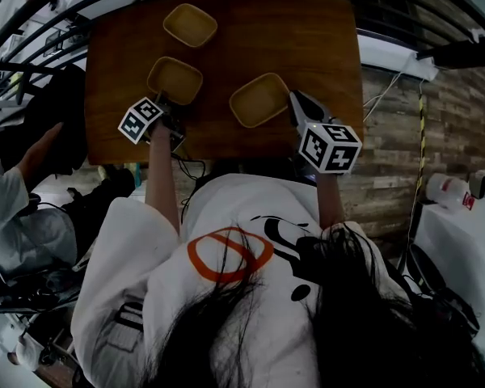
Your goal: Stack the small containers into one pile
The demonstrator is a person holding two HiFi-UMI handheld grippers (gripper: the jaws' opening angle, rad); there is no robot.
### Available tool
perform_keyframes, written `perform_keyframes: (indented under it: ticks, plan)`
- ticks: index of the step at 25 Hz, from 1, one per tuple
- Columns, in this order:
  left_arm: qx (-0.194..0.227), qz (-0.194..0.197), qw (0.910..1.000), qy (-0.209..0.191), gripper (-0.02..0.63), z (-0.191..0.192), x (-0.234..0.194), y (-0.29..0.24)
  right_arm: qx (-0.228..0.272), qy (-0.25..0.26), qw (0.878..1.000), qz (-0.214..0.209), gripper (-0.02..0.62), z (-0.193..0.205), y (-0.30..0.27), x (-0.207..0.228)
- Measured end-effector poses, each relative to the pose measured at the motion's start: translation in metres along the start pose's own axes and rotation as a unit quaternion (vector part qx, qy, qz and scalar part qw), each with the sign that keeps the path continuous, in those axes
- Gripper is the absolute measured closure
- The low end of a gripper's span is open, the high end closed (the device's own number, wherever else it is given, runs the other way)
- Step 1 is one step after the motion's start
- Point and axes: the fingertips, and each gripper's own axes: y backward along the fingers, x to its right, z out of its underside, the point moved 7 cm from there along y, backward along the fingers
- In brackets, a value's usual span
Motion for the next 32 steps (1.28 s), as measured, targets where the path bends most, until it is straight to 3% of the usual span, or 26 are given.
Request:
perform_keyframes:
  ticks: [2,9,15,21,25,32]
  plan:
    - [0.001,0.001,1.0000,-0.008,0.577,0.001,0.005,0.000,0.002,-0.001,1.000,0.000,0.574,-0.001,0.002,0.006]
    - [-0.009,0.020,0.9986,-0.049,0.584,0.009,0.019,0.005,0.005,-0.001,1.000,-0.009,0.574,-0.005,0.001,0.016]
    - [-0.024,0.060,0.9872,-0.145,0.584,0.006,0.053,0.011,0.004,0.000,1.000,-0.018,0.574,-0.007,-0.002,0.023]
    - [-0.055,0.115,0.9662,-0.224,0.586,0.006,0.093,0.015,0.007,-0.008,1.000,-0.016,0.574,-0.007,-0.002,0.026]
    - [-0.056,0.123,0.9477,-0.289,0.586,0.005,0.118,0.021,0.010,-0.016,1.000,-0.011,0.574,-0.006,0.002,0.032]
    - [-0.046,0.167,0.8984,-0.404,0.586,0.002,0.175,0.042,0.015,-0.028,0.999,-0.005,0.574,-0.003,0.008,0.043]
